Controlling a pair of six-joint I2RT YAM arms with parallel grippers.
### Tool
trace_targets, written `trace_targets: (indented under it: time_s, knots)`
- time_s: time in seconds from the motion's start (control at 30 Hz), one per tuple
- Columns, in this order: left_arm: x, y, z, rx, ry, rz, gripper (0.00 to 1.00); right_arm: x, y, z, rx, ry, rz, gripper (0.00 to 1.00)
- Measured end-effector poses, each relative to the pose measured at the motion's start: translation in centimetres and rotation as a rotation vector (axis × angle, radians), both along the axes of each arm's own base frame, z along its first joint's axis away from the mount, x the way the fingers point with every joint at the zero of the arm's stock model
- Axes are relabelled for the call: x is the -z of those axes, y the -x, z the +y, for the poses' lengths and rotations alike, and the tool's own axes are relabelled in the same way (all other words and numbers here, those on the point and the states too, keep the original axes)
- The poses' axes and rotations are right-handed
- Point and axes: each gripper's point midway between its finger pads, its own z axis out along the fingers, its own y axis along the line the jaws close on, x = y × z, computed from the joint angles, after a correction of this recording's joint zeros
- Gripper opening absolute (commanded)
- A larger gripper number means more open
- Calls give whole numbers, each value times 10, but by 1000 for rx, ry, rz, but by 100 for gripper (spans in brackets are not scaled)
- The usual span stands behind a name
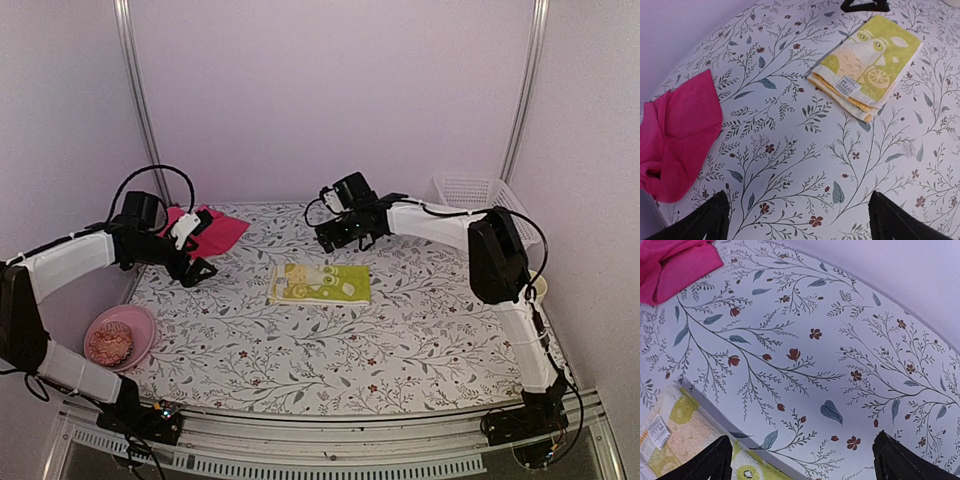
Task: Roll the towels
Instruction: Smooth out the towel at the center of the board, then rotate the towel at the center of the board.
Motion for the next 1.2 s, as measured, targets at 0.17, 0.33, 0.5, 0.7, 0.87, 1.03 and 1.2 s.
trace_targets:
  time_s: [0.17, 0.33, 0.5, 0.7, 0.87, 1.03, 1.2]
  knots:
    - [-6, 13, 16, -41, 2, -26, 97, 54, 8, 12, -69, 140, 13, 99]
    - [-11, 30, 22, -44, 1, -84, 97, 61, 19, 40, -135, 161, -34, 99]
    - [-4, 45, 25, -47, -3, -99, 97, 53, 26, 65, -171, 135, -98, 99]
    - [-8, 44, 27, -57, -3, -135, 97, 42, 28, 85, -188, 103, -158, 99]
    - [-6, 43, 28, -63, -4, -147, 97, 60, 28, 87, -192, 118, -148, 99]
    - [-5, 42, 29, -68, -6, -151, 97, 76, 27, 86, -183, 130, -143, 99]
    - [-6, 41, 29, -71, -5, -161, 97, 74, 18, 75, -111, 163, -169, 99]
